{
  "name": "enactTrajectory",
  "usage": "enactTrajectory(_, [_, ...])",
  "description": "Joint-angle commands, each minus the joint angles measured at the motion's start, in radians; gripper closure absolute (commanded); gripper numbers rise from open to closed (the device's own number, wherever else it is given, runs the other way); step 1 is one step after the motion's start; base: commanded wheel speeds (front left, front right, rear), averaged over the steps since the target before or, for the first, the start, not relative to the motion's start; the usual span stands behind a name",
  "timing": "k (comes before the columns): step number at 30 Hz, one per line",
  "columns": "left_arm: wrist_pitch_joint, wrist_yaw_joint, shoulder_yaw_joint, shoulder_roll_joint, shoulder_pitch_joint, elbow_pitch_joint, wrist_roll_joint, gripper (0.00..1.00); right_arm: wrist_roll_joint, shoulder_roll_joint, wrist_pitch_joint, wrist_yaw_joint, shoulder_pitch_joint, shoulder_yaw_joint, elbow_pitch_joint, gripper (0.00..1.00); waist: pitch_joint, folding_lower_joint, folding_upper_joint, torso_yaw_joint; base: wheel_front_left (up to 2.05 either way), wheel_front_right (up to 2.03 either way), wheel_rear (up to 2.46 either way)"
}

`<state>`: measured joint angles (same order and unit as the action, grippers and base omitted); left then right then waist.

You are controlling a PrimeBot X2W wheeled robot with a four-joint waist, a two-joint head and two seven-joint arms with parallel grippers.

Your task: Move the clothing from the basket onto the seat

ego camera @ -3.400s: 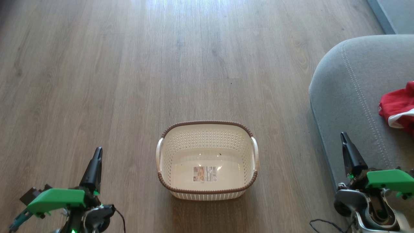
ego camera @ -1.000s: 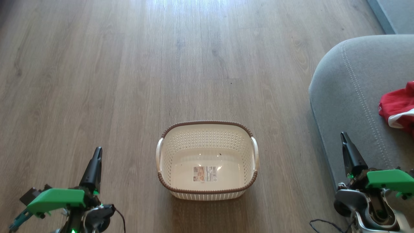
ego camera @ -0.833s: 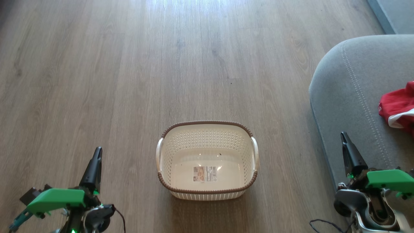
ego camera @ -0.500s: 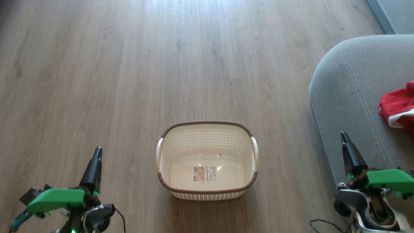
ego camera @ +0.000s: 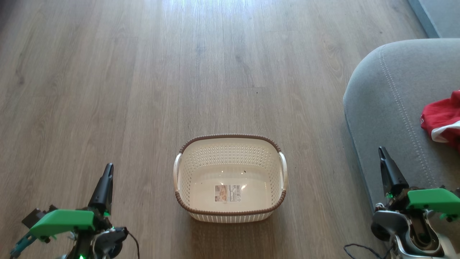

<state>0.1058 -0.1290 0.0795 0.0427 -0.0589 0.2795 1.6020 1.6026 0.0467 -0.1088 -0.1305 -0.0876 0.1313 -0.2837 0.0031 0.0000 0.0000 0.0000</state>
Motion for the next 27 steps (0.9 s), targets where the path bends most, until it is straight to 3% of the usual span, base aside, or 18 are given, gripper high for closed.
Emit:
enactTrajectory(1, [0.007, -0.002, 0.034, 0.008, -0.049, -0.034, 0.007, 1.0, 0.006, 0.004, -0.004, 0.0, -0.02, -0.018, 0.039, 1.0, 0.0, 0.0, 0.0, 0.0, 0.0, 0.0, 0.0])
enactTrajectory(27, [0.007, -0.002, 0.034, 0.008, -0.049, -0.034, 0.007, 1.0, 0.006, 0.004, -0.004, 0.0, -0.02, -0.018, 0.039, 1.0, 0.0, 0.0, 0.0, 0.0, 0.0, 0.0, 0.0])
